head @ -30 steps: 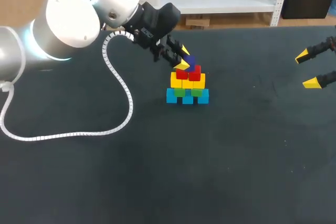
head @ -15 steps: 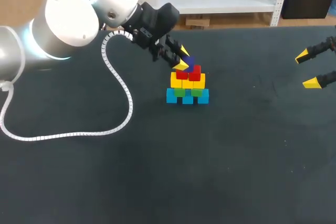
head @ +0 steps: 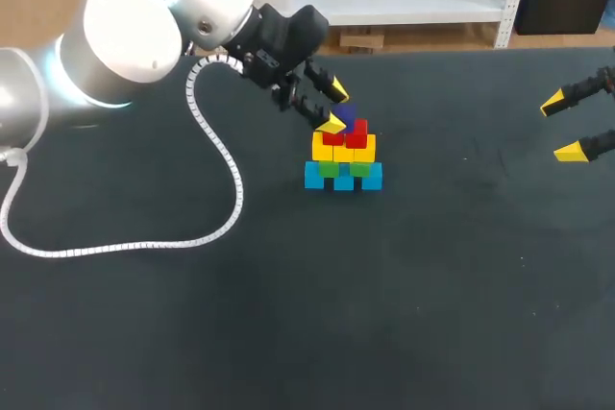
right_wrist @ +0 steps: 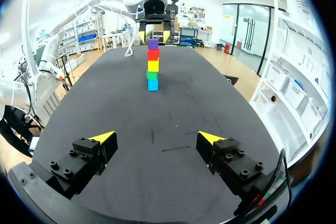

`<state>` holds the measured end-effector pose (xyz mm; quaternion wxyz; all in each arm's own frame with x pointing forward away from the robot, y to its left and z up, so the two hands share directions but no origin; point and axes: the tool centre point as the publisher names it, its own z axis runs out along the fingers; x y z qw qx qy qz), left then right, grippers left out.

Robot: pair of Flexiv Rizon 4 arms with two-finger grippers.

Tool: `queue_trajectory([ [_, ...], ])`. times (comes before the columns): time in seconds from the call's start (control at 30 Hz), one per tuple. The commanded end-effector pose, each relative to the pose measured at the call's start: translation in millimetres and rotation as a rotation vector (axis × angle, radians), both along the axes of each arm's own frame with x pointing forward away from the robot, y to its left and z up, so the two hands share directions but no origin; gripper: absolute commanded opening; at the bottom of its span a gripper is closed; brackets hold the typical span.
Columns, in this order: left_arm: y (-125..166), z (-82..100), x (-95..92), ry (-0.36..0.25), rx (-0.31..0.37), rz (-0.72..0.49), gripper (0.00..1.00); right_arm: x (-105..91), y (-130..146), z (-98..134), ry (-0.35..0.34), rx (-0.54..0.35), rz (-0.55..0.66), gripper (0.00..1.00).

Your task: Place the blue cubes, place green cubes on the blue cubes, place the yellow cubes on the green cubes, then place the red cubes on the yellow cubes, and place purple cube on the red cubes.

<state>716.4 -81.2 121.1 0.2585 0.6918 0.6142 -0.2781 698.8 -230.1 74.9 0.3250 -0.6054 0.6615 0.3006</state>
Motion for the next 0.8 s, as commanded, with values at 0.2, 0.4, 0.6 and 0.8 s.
queue_trajectory([
  [0.2, 45, 42.6, -10.3, -0.05, -0.084, -0.008, 1.0, 0.1, 0, 0, -0.001, 0.001, 0.0, 1.0],
  [0.4, 94, 48.2, -16.1, -0.052, -0.035, -0.009, 1.0, 0.1, 0, 0, -0.001, 0.001, 0.0, 1.0],
  [0.6, 134, 51.3, -13.7, -0.045, 0.043, 0.093, 1.0, 0.1, 0, 0, -0.001, 0.001, 0.0, 1.0],
  [0.8, 154, 46.8, -11.3, 0.002, 0.015, 0.206, 1.0, 0.1, 0, 0, -0.001, 0.001, 0.0, 1.0],
])
